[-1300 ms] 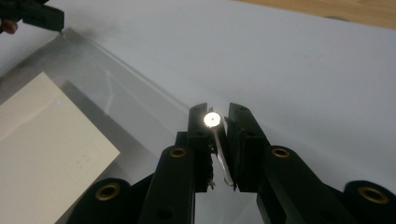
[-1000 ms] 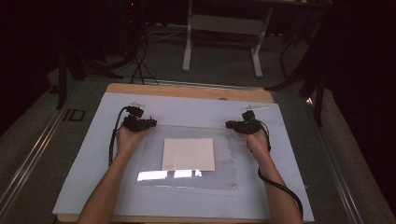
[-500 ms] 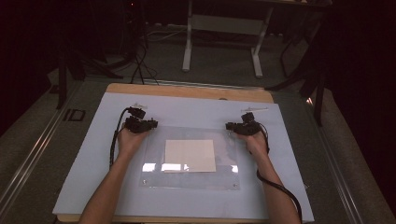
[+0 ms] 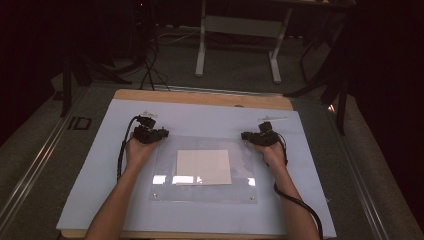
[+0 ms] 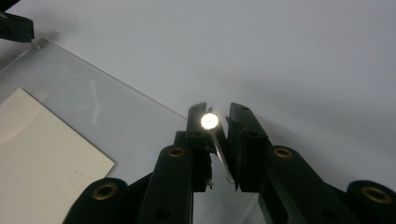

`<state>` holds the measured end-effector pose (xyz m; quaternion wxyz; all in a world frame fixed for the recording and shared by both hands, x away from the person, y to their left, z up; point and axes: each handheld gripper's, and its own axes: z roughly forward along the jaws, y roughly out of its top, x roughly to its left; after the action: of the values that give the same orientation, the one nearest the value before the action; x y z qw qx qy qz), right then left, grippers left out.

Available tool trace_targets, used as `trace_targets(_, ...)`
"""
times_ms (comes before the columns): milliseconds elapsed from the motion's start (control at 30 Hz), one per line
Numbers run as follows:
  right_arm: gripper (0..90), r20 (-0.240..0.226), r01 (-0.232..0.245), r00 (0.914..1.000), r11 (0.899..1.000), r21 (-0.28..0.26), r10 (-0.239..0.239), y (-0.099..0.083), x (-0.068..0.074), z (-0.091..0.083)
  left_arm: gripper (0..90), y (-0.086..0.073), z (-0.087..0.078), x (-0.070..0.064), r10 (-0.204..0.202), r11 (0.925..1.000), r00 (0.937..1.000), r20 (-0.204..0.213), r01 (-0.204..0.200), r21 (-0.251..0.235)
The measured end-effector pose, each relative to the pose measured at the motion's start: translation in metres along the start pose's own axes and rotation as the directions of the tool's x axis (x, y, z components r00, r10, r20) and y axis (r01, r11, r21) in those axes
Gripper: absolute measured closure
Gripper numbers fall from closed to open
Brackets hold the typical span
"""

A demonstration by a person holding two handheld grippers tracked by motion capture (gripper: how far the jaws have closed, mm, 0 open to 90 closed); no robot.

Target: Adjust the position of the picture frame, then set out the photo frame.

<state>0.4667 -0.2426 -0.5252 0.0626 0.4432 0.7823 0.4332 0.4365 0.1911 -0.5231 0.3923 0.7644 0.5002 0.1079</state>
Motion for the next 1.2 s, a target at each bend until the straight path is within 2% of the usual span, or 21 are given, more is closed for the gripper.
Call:
trace_targets(267,78.3,-0.008,-0.008,0.9999,1.0,0.002,0.008,-0.002,-0.001,0.002,80.7,-0.001,0.0,-0.001,0.003,1.0,1.0,-0.005,-0.004,-0.007)
trace_targets(533,78.3,0.014,0.016,0.9998,1.0,0.01,-0.016,-0.001,0.001,0.002,77.0,-0.004,-0.003,0.002,0.002,0.9998,0.9999,0.014,-0.002,-0.019)
trace_targets(700,72.9,0.043,0.022,0.9989,1.0,-0.013,-0.021,-0.004,0.003,-0.002,68.1,-0.007,-0.009,0.005,-0.008,0.9984,0.9998,0.021,0.009,-0.056)
trace_targets(867,66.4,0.085,0.066,0.9944,0.997,-0.043,-0.062,-0.008,0.008,-0.012,62.6,-0.008,-0.017,0.005,-0.006,0.9949,0.9994,0.035,0.009,-0.1)
trace_targets(900,66.5,0.11,0.079,0.9913,0.995,-0.064,-0.072,-0.009,0.009,-0.016,61.4,-0.009,-0.019,0.004,-0.005,0.9934,0.9992,0.041,0.01,-0.114)
trace_targets(1067,70.4,0.112,0.085,0.9909,0.992,-0.093,-0.074,-0.012,0.009,-0.02,59.5,-0.012,-0.024,0.001,0.02,0.9874,0.9984,0.053,-0.011,-0.158)
trace_targets(1100,73.0,0.11,0.093,0.9906,0.99,-0.101,-0.082,-0.013,0.009,-0.019,59.5,-0.015,-0.026,0.0,0.037,0.9832,0.998,0.051,-0.027,-0.18)
trace_targets(1133,78.1,0.119,0.1,0.9891,0.989,-0.109,-0.087,-0.014,0.012,-0.018,58.1,-0.016,-0.026,0.0,0.036,0.9831,0.9982,0.048,-0.027,-0.181)
trace_targets(1200,79.6,0.126,0.117,0.9869,0.985,-0.126,-0.101,-0.015,0.015,-0.017,58.8,-0.017,-0.026,-0.001,0.047,0.9819,0.9983,0.036,-0.039,-0.185)
